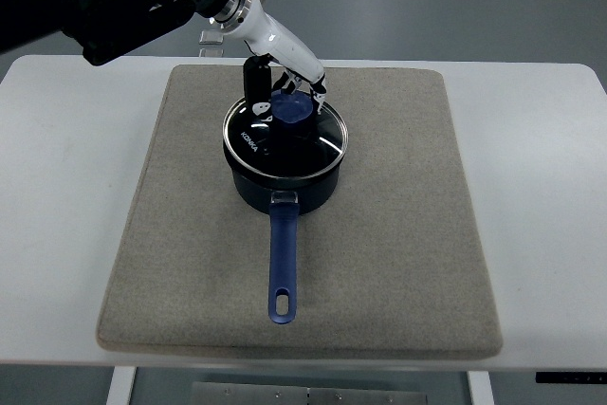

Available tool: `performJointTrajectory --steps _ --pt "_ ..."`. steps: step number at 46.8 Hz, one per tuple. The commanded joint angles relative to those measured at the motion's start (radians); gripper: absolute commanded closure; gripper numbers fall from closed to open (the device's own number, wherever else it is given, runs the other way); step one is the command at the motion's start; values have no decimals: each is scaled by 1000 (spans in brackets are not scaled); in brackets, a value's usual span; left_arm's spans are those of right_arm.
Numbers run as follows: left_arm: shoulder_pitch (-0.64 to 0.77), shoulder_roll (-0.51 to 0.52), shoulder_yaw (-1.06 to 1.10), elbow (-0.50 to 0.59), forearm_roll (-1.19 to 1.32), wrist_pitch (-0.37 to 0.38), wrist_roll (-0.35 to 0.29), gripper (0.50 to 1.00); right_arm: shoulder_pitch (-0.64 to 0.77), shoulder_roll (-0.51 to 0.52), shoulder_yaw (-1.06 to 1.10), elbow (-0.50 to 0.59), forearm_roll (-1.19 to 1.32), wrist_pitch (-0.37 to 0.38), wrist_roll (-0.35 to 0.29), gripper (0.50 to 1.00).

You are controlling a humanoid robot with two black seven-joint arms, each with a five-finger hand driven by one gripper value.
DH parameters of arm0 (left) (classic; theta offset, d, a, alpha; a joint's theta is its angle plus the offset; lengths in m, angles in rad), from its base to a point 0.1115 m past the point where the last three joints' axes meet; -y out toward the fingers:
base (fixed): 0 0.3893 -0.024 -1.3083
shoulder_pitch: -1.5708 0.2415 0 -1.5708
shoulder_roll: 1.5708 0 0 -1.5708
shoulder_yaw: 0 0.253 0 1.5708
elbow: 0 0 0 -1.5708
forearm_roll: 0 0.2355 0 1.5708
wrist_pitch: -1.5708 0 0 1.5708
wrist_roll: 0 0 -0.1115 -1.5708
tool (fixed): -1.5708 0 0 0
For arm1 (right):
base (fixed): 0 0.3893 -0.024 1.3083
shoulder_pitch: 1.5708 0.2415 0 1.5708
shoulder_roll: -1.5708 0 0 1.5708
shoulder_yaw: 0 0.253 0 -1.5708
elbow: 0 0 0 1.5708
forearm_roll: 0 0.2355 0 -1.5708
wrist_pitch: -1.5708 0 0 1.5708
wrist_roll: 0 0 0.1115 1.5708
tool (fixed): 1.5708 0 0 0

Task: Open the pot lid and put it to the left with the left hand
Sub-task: 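Lift the glass lid off the saucepan with the left hand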

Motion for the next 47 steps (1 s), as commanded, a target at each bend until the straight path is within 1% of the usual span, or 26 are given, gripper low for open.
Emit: performJointTrajectory --steps 1,7,21,31,41,47 --pt "0 1 0 0 0 0 0 1000 0 0 0 0 0 0 0 583" --pt "0 1 -2 8 -2 0 0 1000 0 0 0 0 0 0 0 583" --pt "-8 -1 -29 66 -3 0 0 1000 0 0 0 0 0 0 0 585" --pt "-6 -1 -32 74 -9 2 0 1000 0 0 0 0 0 0 0 583" --pt "-3 -33 -32 157 -72 2 0 1000 0 0 0 0 0 0 0 583" --pt "0 -33 -32 167 -80 2 0 1000 0 0 0 0 0 0 0 583"
